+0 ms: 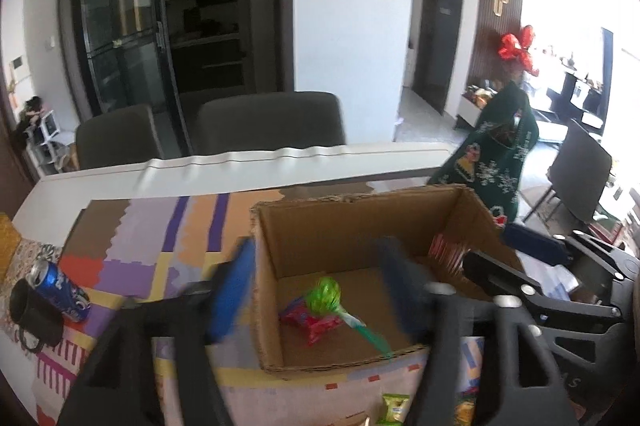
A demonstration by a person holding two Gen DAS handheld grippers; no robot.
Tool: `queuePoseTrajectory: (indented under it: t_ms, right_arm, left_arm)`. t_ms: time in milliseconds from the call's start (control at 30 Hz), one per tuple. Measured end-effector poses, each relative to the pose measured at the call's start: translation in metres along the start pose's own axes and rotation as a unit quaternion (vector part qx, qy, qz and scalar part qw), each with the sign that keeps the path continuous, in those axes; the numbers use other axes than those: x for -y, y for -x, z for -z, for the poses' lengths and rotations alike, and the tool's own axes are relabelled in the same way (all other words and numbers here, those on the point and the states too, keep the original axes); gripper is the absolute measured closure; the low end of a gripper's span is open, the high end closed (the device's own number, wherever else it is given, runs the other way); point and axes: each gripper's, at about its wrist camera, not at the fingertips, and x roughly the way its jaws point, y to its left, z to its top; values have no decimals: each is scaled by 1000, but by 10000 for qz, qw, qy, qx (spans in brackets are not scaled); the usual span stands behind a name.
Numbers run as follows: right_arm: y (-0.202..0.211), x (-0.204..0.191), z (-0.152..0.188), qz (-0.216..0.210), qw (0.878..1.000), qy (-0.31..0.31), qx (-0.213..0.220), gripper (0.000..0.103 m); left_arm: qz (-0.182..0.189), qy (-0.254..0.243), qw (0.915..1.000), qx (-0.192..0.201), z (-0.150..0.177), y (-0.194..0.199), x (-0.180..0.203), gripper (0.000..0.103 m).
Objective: Organize snacks
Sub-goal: 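Carry both sweets over the box and open both tools to release them, then move both tools back to the remaining snacks on the table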
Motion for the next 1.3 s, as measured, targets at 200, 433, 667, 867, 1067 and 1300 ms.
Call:
queuePoseTrajectory:
  t_ms: [200,433,667,867,1067,1300]
  right_arm:
    - [6,-1,9,224,9997,13,39,51]
    - [25,-5,24,103,9999,12,61,51]
    - [49,-19,44,13,9999,115,53,51]
    - [60,-30,63,-42,9997,218,-41,51]
    - [63,-39,86,-105,9990,346,-259,51]
    - [55,-45,114,-158,9968,424,-655,51]
  left_arm:
    - [-191,-172,9997,31,14,16,-1,24]
    - [-143,-257,9995,105,34,46,4,20]
    - [-129,-255,9995,131,54,72,4,18]
    - [-224,-319,9992,128,74,89,4,16]
    - [-182,-415,9989,-85,97,90,5,16]
    - [-73,-476,9981,-380,122,80,5,16]
